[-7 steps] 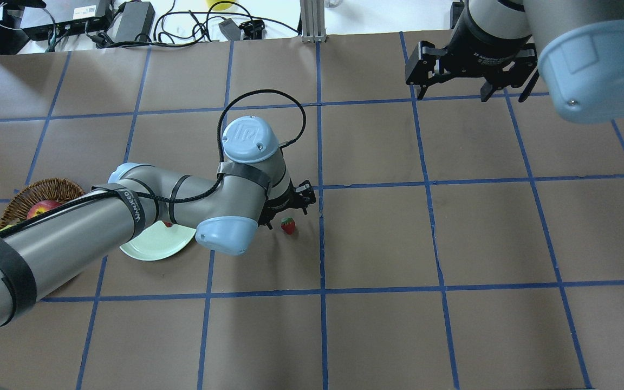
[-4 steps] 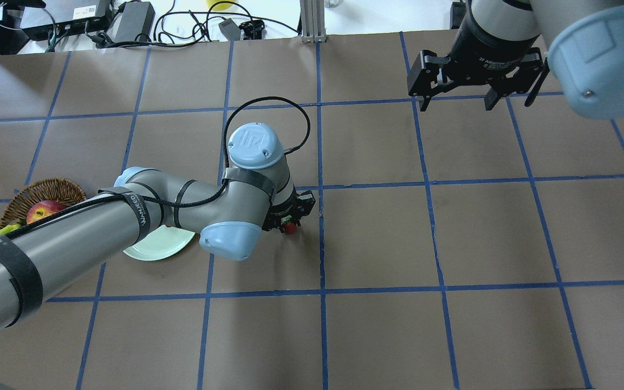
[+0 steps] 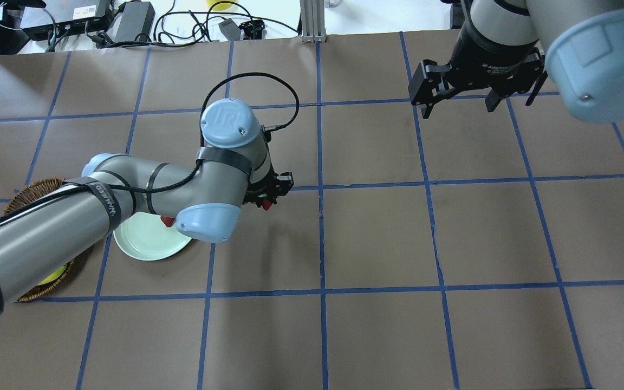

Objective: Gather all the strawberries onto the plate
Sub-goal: 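Carry the strawberry to the plate with the left gripper and release it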

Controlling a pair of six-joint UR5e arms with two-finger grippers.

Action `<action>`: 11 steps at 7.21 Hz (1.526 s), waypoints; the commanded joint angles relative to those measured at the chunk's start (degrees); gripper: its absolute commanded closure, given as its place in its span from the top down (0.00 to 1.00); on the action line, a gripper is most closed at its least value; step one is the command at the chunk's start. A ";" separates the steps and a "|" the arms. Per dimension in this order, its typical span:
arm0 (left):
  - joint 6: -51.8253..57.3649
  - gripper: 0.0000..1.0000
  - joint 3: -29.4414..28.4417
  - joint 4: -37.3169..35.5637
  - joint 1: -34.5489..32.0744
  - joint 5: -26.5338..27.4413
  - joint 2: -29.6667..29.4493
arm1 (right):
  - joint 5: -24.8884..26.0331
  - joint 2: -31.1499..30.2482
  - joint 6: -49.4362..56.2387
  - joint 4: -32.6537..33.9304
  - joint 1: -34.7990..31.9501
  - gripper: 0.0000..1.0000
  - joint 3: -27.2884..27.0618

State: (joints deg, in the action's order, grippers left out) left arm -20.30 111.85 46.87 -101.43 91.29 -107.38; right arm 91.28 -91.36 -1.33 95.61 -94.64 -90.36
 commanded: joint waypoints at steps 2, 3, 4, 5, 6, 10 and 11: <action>26.30 0.00 0.12 7.17 16.21 0.56 5.68 | -0.23 0.04 0.02 0.19 -0.01 1.00 -0.25; 30.89 0.00 1.77 7.10 20.87 -3.27 5.25 | -0.23 0.04 0.02 0.19 -0.01 1.00 -0.34; 35.64 0.00 3.27 6.14 22.75 -4.70 3.94 | -0.23 0.04 0.02 0.27 -0.01 1.00 -0.34; 35.94 0.00 3.20 6.13 22.76 -4.72 2.80 | -0.23 0.04 0.10 0.28 -0.01 1.00 -0.34; 35.95 0.00 3.02 6.13 22.77 -4.63 2.09 | 0.21 -0.04 0.10 0.19 -0.01 1.00 -0.16; 35.51 0.77 -0.99 11.88 22.33 -3.93 4.62 | 0.12 0.04 0.46 0.28 -0.01 1.00 -0.25; 35.16 0.77 -5.72 19.94 21.89 -3.92 6.37 | 0.12 0.04 0.46 0.19 -0.01 1.00 -0.25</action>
State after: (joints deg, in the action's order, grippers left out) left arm 15.18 110.83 59.01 -79.06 87.31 -103.08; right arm 91.44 -91.32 -0.86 95.86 -94.66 -90.58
